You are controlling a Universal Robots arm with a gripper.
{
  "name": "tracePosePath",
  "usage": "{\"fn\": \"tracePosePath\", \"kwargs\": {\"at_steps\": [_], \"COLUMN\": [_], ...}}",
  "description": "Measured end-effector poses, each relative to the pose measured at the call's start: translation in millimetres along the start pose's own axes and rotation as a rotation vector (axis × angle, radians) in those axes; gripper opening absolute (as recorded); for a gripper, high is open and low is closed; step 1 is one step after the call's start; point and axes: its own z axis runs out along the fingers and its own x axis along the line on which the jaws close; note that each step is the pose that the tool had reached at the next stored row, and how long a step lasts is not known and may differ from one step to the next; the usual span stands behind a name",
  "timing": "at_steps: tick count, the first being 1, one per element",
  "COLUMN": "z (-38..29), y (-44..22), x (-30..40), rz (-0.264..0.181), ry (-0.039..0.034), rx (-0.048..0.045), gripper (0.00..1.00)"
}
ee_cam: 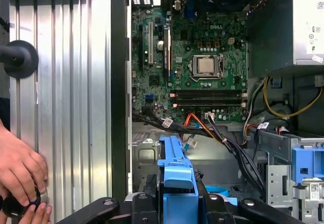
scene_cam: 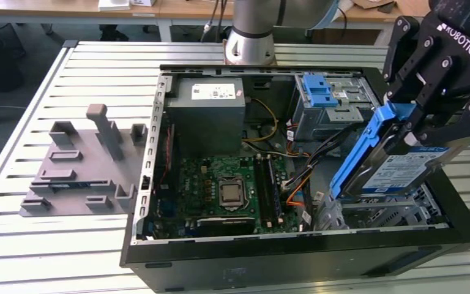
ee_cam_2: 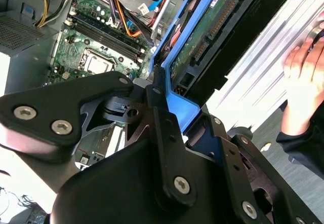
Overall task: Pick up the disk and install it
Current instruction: 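Insert the disk into the insertion slot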
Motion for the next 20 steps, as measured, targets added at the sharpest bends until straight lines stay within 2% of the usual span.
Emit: {"fn": "tracePosePath", "kwargs": {"at_steps": [12,20], "z": [3.0,3.7], "y": [-6.3,-6.6], "x": [-1.9,-2.4], "rz": [0.0,0.002], "ry": [0.0001,-0.0002], "rx": [0.0,0.0001], "gripper": [0.36,0.36]}}
